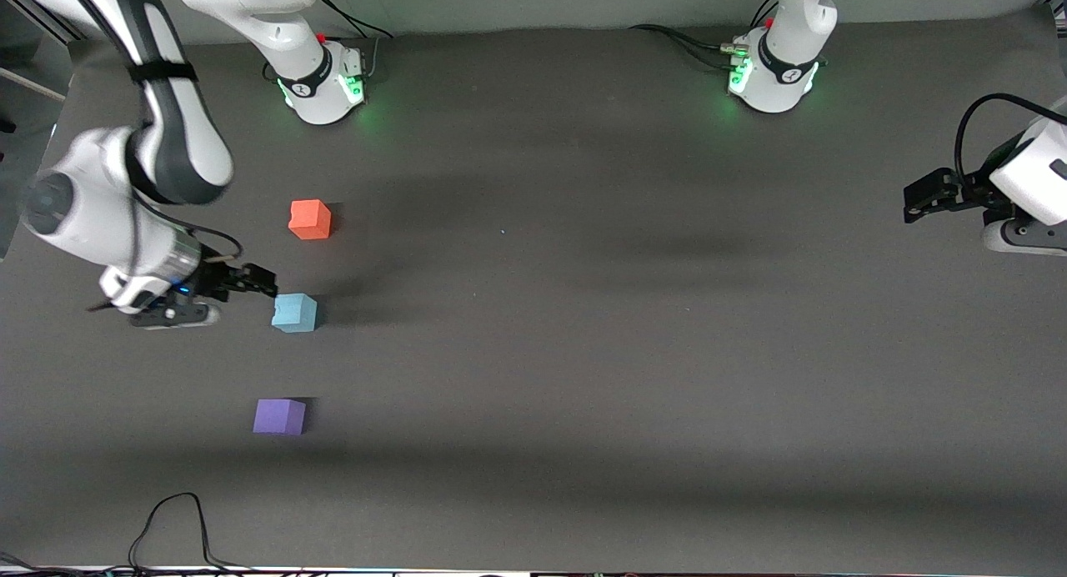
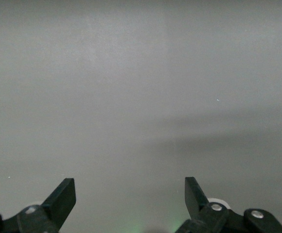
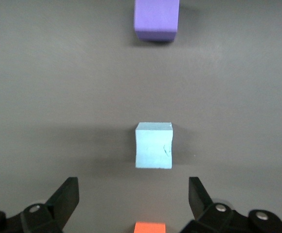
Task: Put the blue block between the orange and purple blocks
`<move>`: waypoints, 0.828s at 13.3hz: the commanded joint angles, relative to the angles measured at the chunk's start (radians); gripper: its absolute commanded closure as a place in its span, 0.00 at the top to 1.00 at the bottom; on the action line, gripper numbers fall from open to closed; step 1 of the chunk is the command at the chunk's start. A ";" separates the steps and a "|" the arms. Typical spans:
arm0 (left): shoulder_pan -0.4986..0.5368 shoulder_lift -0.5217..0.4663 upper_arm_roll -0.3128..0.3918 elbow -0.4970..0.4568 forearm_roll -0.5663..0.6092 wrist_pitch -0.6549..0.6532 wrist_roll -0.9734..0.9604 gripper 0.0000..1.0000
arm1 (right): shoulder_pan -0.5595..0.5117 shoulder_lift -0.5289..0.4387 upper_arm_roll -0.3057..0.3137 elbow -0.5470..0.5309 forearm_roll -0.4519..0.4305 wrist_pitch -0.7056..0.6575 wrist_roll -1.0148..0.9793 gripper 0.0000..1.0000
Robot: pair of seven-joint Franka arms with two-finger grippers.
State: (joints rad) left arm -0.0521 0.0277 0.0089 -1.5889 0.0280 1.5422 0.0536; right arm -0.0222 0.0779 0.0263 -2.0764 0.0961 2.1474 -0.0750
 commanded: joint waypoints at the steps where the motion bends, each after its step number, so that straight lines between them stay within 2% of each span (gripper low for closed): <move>1: -0.008 -0.022 0.006 -0.011 0.006 -0.005 -0.001 1.00 | 0.007 -0.045 0.000 0.145 -0.009 -0.198 -0.012 1.00; 3: -0.008 -0.022 0.006 -0.010 -0.002 -0.004 0.000 1.00 | 0.007 -0.081 0.007 0.253 -0.007 -0.340 -0.012 1.00; 5: -0.008 -0.022 0.006 -0.011 -0.006 -0.004 0.000 1.00 | 0.097 -0.087 -0.011 0.337 -0.016 -0.458 0.003 1.00; 7: -0.006 -0.020 0.006 -0.011 -0.020 -0.001 0.000 1.00 | 0.161 -0.128 -0.040 0.340 -0.033 -0.484 0.046 1.00; 9: -0.008 -0.019 0.008 -0.011 -0.025 0.001 0.000 1.00 | 0.250 -0.130 -0.130 0.340 -0.035 -0.503 0.044 1.00; 11: -0.006 -0.020 0.008 -0.011 -0.026 0.001 0.000 1.00 | 0.258 -0.128 -0.144 0.334 -0.036 -0.501 0.043 1.00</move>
State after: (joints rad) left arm -0.0521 0.0277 0.0090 -1.5883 0.0138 1.5423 0.0536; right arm 0.2157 -0.0486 -0.0884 -1.7413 0.0724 1.6595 -0.0399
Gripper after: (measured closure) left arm 0.000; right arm 0.000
